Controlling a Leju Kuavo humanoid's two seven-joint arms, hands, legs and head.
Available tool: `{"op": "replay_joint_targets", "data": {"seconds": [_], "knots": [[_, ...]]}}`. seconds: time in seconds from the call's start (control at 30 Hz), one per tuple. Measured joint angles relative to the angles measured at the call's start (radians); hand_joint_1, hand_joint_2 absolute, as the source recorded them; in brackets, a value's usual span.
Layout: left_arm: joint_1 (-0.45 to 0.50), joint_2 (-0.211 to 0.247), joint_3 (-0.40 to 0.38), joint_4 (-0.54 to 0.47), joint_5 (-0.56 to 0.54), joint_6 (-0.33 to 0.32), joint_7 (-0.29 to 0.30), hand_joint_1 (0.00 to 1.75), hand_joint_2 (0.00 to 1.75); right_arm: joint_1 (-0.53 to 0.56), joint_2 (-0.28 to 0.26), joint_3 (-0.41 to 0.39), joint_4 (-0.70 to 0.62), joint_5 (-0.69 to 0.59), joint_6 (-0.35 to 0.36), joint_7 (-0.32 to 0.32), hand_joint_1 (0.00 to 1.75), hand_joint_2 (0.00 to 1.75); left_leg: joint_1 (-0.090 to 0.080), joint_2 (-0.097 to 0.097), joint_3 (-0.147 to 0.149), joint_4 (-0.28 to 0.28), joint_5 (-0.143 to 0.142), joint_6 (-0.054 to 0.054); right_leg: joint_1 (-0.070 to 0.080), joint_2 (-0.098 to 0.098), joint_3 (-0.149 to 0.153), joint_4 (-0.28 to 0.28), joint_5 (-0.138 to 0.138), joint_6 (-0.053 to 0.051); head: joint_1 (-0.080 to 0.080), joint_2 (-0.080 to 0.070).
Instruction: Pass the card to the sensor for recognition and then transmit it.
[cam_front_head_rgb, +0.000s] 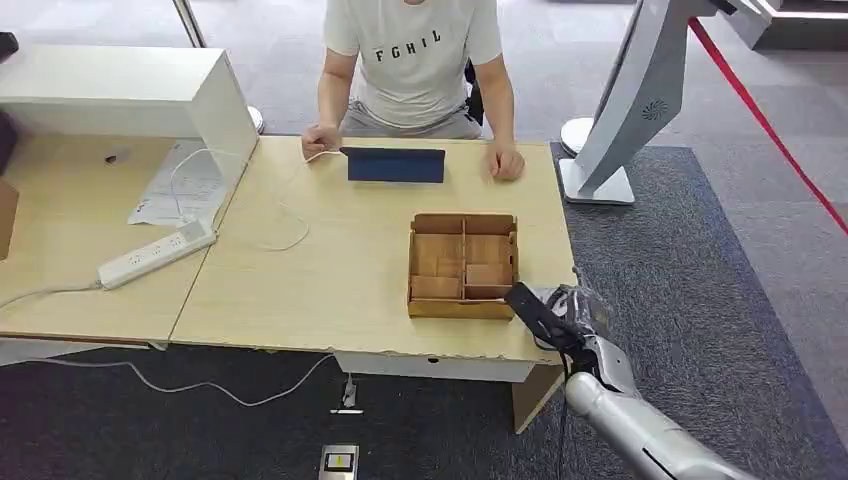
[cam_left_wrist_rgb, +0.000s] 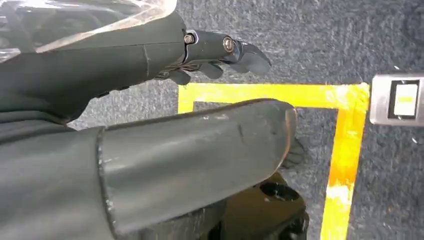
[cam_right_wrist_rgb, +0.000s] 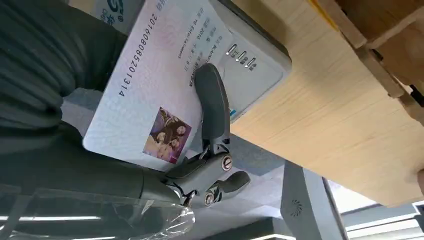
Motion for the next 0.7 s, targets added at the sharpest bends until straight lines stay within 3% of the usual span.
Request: {"op": "replay_joint_targets", "data": {"seconds": [0.1, 0.27, 0.5, 0.7], "knots": [[0.000, 0.000, 0.000, 0.000, -0.006, -0.014, -0.003, 0.00, 0.00, -0.007, -0.001, 0.001, 0.002, 0.018, -0.015, 0.007, 1.75, 1.75, 0.000, 0.000, 0.000, 0.000, 0.001, 0.000, 0.000, 0.000, 0.000, 0.000, 0.000, 0.000, 0.000, 0.000], [0.001, 0.001, 0.000, 0.000, -0.014, -0.028, -0.003, 0.00, 0.00, -0.038, -0.022, 0.011, -0.021, 0.074, -0.020, 0.083, 1.75, 1.75, 0.000, 0.000, -0.001, 0.000, 0.001, 0.000, 0.000, 0.000, 0.000, 0.000, 0.001, 0.001, 0.000, 0.000], [0.002, 0.002, 0.000, 0.002, -0.016, -0.037, 0.007, 0.00, 0.00, -0.116, -0.074, 0.016, -0.142, 0.177, -0.005, 0.203, 1.75, 1.75, 0.000, 0.000, -0.002, 0.000, 0.002, 0.000, 0.000, 0.000, -0.002, 0.001, 0.001, 0.000, 0.000, 0.000], [0.002, 0.005, 0.000, 0.004, -0.017, -0.041, 0.014, 0.00, 0.00, -0.188, -0.108, 0.015, -0.249, 0.211, 0.027, 0.235, 1.75, 1.75, 0.000, 0.000, -0.002, 0.000, 0.002, 0.000, 0.000, 0.000, -0.002, 0.001, 0.001, 0.000, 0.000, 0.000]]}}
